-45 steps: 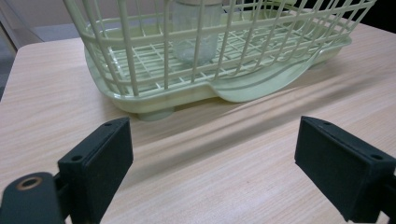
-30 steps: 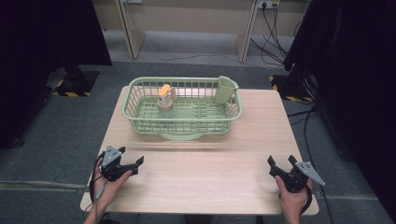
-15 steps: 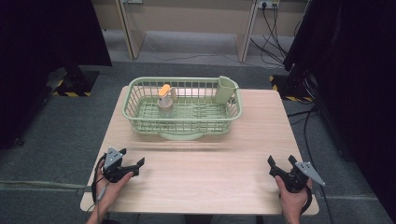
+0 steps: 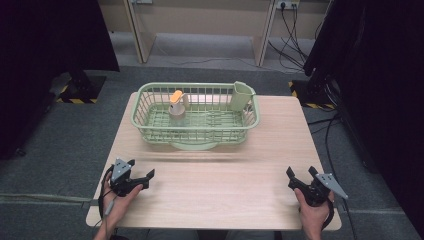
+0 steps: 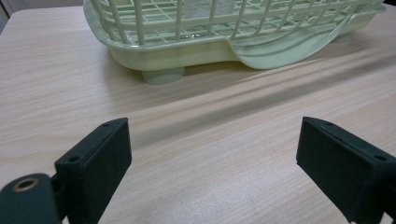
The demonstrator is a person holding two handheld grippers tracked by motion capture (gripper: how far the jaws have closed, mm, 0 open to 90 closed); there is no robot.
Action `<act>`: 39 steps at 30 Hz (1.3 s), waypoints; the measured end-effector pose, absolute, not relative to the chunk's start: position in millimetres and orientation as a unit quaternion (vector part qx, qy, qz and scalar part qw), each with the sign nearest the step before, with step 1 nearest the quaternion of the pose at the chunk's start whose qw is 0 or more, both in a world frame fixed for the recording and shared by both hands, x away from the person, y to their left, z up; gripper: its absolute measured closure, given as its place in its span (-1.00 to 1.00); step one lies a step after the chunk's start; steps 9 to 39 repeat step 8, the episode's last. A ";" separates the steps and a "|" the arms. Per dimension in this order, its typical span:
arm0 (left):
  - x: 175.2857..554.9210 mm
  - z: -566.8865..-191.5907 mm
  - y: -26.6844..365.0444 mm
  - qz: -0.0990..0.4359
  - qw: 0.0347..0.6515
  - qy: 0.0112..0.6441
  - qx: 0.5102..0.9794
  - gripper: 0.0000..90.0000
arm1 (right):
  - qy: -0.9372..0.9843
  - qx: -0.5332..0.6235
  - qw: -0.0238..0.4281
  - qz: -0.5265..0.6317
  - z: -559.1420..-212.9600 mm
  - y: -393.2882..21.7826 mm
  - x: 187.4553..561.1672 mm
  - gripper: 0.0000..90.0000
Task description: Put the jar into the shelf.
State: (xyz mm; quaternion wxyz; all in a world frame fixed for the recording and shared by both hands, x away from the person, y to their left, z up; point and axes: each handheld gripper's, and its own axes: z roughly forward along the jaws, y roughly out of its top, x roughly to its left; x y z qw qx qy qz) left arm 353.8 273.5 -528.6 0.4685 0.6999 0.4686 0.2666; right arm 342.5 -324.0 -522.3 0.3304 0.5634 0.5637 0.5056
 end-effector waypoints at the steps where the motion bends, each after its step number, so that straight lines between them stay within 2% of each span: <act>1: 353.7 -528.6 273.6 0.266 0.468 0.469 0.700 -0.79 | 0.564 0.563 0.331 0.505 -522.2 -323.9 342.4 -0.83; 8: 352.1 -525.1 273.6 0.259 0.476 0.467 0.699 -0.85 | 0.563 0.564 0.330 0.505 -522.3 -324.1 342.5 -0.83; 39: 352.1 -525.1 273.6 0.259 0.476 0.467 0.699 -0.85 | 0.563 0.564 0.330 0.505 -522.3 -324.1 342.5 -0.83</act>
